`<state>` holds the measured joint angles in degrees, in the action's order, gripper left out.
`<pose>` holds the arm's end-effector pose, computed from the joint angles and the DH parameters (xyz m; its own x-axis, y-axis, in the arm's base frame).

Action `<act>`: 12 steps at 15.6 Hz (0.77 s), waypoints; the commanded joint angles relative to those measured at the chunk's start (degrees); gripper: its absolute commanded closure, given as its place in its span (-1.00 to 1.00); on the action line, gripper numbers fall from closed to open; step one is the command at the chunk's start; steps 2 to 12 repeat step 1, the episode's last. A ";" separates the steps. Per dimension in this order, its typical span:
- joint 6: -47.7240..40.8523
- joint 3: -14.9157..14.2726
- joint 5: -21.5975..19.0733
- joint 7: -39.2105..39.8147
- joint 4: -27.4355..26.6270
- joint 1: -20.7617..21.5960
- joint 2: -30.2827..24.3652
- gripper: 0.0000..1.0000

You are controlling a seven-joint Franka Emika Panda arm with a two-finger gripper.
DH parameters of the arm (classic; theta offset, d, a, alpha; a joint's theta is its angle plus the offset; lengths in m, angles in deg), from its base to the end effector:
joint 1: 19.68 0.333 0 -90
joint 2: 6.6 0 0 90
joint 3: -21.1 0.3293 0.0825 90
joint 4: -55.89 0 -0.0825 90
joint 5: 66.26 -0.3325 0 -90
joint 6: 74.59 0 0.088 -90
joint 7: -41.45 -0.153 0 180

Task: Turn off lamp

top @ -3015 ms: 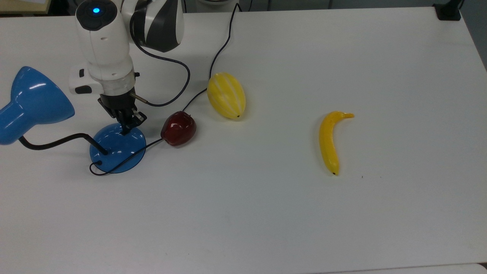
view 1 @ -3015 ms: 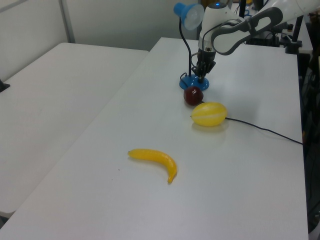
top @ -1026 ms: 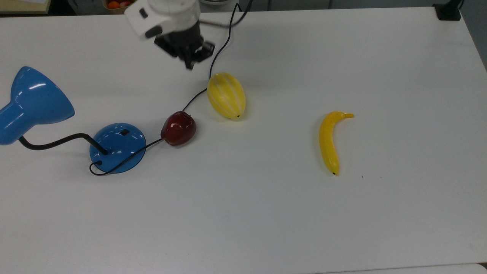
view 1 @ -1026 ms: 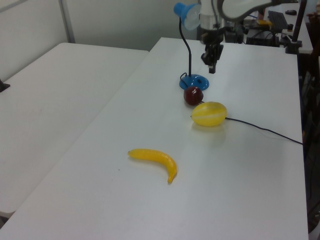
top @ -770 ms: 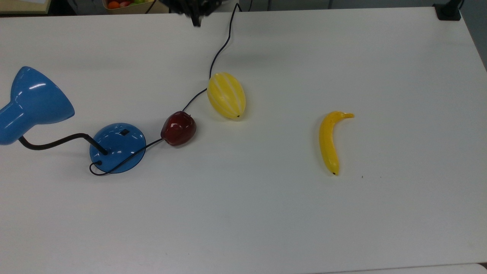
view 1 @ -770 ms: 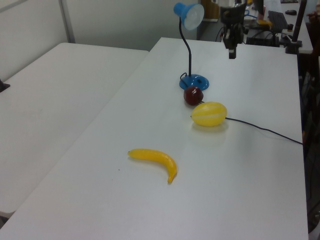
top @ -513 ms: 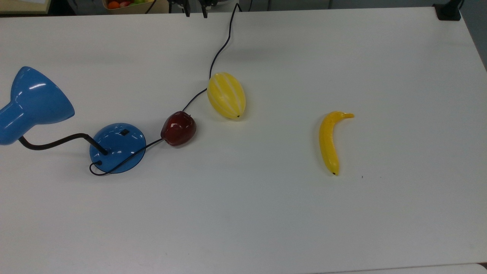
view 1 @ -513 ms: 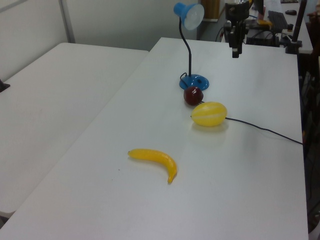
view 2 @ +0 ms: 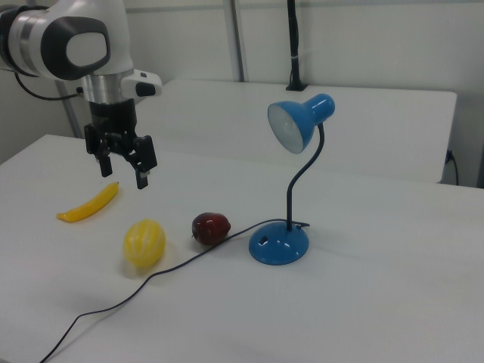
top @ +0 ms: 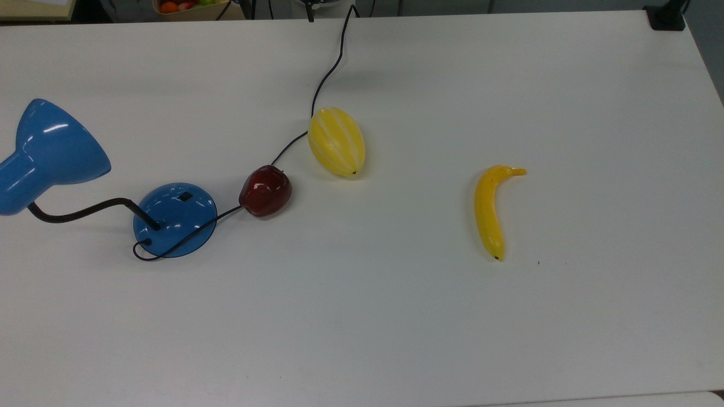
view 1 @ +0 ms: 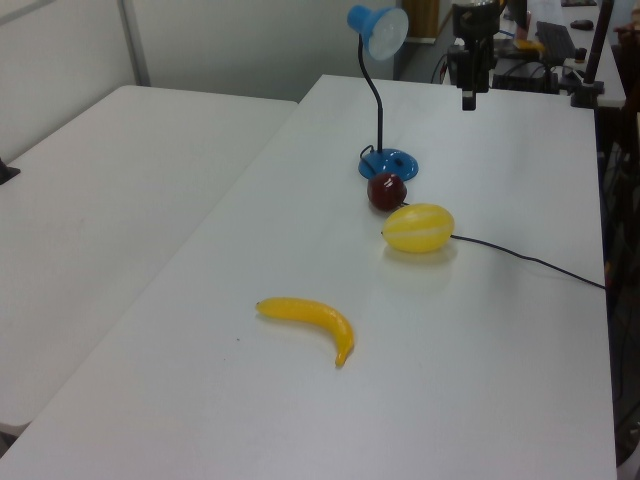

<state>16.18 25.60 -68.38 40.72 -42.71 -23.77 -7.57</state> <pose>0.4865 0.0094 0.5389 0.9928 -0.0063 -0.1199 -0.0104 -0.9994 -0.0338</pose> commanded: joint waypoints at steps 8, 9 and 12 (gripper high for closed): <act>-0.24 -0.29 0.01 0.64 -0.19 0.14 -0.34 -1.00; -0.24 -0.29 0.01 0.64 -0.19 0.14 -0.34 -1.00; -0.24 -0.29 0.01 0.64 -0.19 0.14 -0.34 -1.00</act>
